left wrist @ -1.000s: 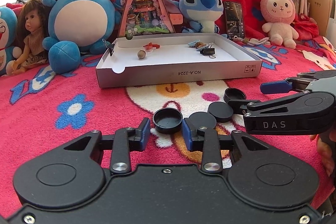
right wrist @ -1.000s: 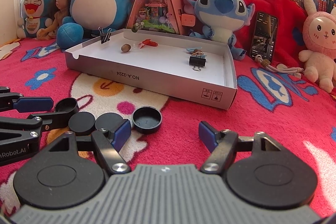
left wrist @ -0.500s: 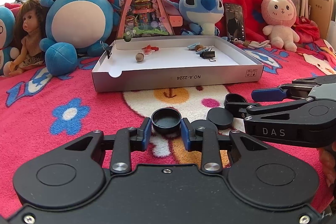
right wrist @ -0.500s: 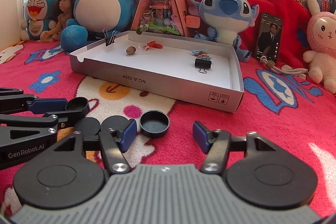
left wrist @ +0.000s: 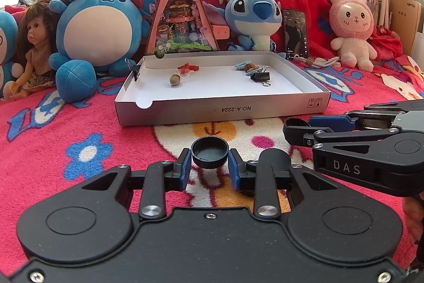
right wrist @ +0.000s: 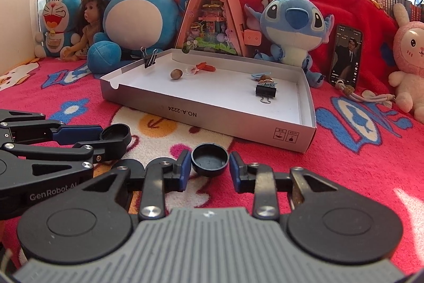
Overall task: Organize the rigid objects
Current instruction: 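Carry the black lid with the left tool while the right tool carries its lid into the box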
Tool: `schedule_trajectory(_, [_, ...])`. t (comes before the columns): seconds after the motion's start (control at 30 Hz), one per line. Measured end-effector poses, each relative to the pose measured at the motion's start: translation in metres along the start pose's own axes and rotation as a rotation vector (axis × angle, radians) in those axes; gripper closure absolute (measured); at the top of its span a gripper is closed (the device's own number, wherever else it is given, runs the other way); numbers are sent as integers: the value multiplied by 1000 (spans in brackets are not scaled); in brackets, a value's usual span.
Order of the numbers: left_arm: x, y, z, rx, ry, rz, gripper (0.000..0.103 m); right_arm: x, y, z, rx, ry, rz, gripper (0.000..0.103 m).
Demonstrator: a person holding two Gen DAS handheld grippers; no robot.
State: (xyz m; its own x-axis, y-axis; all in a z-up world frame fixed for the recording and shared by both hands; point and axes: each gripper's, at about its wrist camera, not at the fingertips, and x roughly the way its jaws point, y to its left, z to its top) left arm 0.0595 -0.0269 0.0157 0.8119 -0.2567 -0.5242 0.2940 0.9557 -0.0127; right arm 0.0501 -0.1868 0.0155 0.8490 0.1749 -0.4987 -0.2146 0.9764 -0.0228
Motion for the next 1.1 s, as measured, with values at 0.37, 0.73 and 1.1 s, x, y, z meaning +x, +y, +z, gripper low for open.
schedule_trajectory(0.37, [-3, 8, 41, -48, -44, -8, 75, -13, -16, 29, 48, -57, -42, 66])
schedule_trajectory(0.73, [20, 19, 79, -58, -96, 0, 75, -3, -51, 54, 131, -95, -113, 66])
schedule_trajectory(1.1, [62, 33, 93, -92, -28, -7, 75, 24, -68, 64, 173, -53, -125, 66])
